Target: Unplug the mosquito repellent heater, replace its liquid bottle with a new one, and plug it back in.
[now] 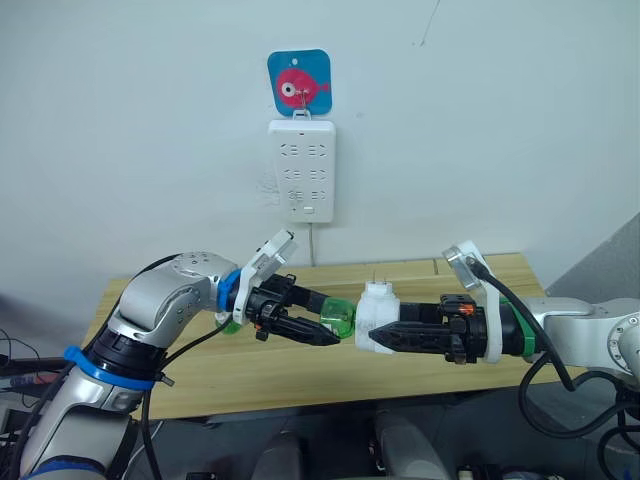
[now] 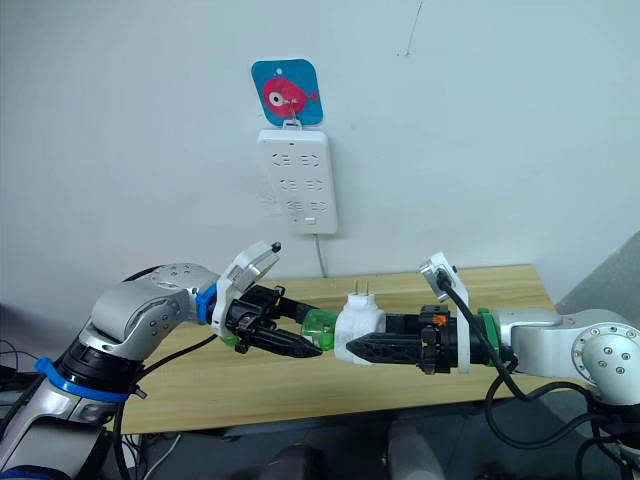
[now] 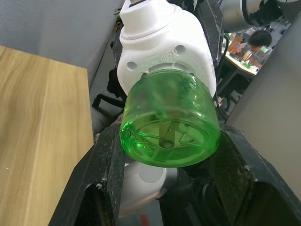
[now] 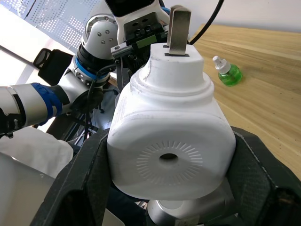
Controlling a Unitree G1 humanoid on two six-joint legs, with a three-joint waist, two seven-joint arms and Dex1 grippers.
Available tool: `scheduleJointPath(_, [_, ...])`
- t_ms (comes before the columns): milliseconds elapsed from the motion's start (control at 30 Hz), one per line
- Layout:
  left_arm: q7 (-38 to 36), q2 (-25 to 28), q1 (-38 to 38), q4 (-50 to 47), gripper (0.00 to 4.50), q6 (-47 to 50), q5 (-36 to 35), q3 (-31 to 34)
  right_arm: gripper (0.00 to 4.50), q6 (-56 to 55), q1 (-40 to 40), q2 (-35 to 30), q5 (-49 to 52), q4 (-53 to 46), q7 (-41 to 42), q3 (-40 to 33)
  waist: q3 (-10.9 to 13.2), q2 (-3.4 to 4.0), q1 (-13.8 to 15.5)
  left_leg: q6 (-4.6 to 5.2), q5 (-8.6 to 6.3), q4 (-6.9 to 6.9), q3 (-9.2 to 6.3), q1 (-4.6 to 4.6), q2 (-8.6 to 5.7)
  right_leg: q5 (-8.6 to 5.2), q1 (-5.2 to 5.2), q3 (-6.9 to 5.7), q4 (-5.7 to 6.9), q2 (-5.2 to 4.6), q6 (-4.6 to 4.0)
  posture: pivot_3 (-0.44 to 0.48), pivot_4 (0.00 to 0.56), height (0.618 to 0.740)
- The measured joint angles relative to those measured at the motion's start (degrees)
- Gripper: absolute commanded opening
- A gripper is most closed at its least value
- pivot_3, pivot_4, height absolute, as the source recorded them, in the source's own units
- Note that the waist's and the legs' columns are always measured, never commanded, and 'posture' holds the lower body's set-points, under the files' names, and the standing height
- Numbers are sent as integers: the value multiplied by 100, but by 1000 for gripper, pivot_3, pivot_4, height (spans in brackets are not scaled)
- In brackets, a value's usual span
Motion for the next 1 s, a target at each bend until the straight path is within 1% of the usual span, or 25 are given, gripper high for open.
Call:
scheduleJointPath(33, [27,-91,147,32,3220,-627,331,94,3025,-2,22,-6,24,45,-59,-13,-1,1,2,0,0,0,4,4,0,0,1,4,-1,-3,-1,-168,141,733])
scheduleJointPath(67, [83,-141,283,153,3513,-1146,604,171,3025,-14,81,-26,35,113,-107,-39,-1,2,3,0,0,0,8,6,0,11,1,7,0,-4,-19,-167,140,733])
scheduleJointPath(133, [130,-308,595,409,4151,-2297,1155,334,3025,-35,141,-47,90,244,-216,-48,-1,2,7,0,0,0,12,6,0,16,1,11,-1,-5,-28,-167,140,733])
scheduleJointPath(233, [85,-587,1098,649,4157,-3967,1713,470,3025,-59,147,-47,225,349,-313,-65,-1,2,26,0,0,0,14,3,-2,17,0,11,-3,-11,-30,-165,139,733])
scheduleJointPath(300, [106,-799,1294,820,4157,-4786,1892,564,3025,-59,147,-49,237,377,-334,-68,-1,1,58,0,0,0,12,-1,-2,18,0,10,-5,-14,-30,-160,138,733])
scheduleJointPath(333, [161,-996,1320,919,4157,-5232,1972,656,3025,-59,147,-49,241,390,-353,-69,-1,1,85,0,0,2,13,-1,-5,18,0,9,-4,-17,-30,-160,138,733])
scheduleJointPath(400, [235,-1192,1320,933,4157,-5769,2003,724,3025,-59,147,-49,257,394,-374,-69,-1,1,129,0,0,4,14,-1,-6,18,3,9,-5,-17,-29,-160,138,733])
scheduleJointPath(500, [391,-1400,1301,1004,4157,-6272,2032,828,3025,-58,147,-51,289,395,-376,-69,-1,1,145,0,0,4,15,-2,-8,19,3,8,-4,-17,-27,-155,137,733])
scheduleJointPath(567, [469,-1537,1273,1012,4157,-6419,2041,816,3025,-56,147,-53,290,395,-376,-69,-1,1,144,0,0,4,14,-2,-8,20,3,8,-4,-17,-26,-153,136,733])
scheduleJointPath(833, [435,-1564,1207,1016,4157,-6604,2054,616,3025,-47,147,-78,290,395,-375,-68,-2,1,138,0,0,4,13,0,-5,20,3,5,-1,-12,-26,-155,136,733])
scheduleJointPath(1000, [454,-1699,1037,1120,4157,-6661,2101,493,3025,-46,147,-83,294,395,-377,-68,-2,1,136,0,0,4,14,-1,-7,20,4,4,-2,-12,-25,-158,137,733])
